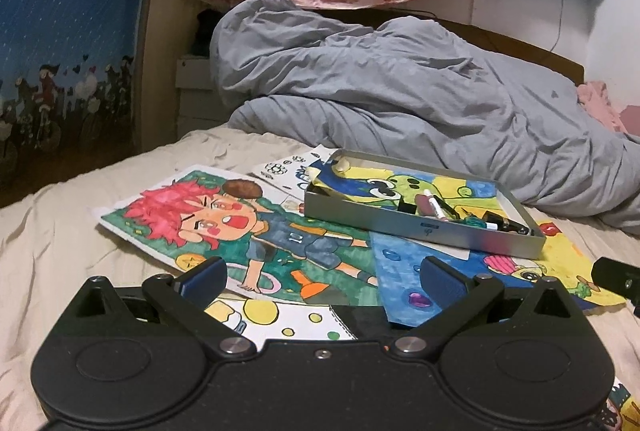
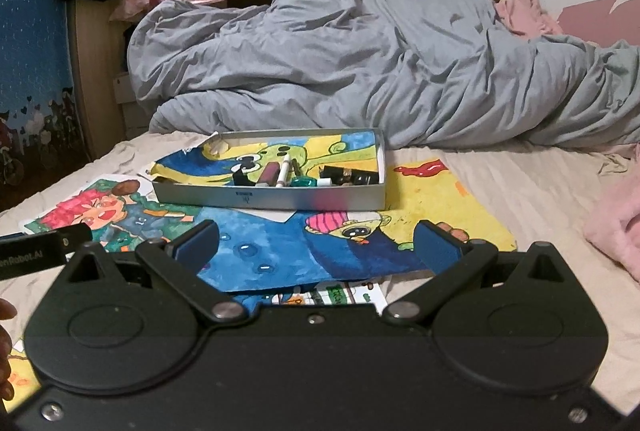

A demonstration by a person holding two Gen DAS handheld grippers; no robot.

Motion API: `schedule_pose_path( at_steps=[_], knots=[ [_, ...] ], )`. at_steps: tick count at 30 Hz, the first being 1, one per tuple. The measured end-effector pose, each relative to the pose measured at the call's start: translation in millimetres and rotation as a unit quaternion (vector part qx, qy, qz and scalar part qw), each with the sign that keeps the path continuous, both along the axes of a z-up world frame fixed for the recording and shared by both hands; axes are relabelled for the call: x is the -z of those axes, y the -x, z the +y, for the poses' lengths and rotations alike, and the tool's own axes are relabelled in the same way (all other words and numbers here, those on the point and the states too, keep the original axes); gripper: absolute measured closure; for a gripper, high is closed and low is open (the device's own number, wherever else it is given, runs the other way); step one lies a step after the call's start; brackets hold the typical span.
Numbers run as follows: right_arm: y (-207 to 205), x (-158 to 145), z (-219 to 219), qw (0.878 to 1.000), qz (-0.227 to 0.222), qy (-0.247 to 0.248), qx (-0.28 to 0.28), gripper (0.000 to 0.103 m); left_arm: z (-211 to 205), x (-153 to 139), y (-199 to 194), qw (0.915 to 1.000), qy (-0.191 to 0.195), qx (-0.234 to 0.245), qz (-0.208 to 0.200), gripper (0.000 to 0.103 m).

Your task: Organize rigid objects

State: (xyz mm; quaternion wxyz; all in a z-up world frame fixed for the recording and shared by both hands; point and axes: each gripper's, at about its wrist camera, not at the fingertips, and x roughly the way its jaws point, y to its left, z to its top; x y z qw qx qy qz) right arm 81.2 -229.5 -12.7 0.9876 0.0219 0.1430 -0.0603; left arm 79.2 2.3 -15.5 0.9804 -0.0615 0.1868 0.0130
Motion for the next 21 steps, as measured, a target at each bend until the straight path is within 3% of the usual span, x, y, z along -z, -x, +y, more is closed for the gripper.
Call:
schedule_pose_path(
  at_steps=[21],
  knots=[
    [-5.9,3.1,5.2,1.000,0.015,0.005,-0.012,0.001,-2.2,4.5,-2.4,0.9999,-0.010,0.004,0.001,0.001]
  ],
)
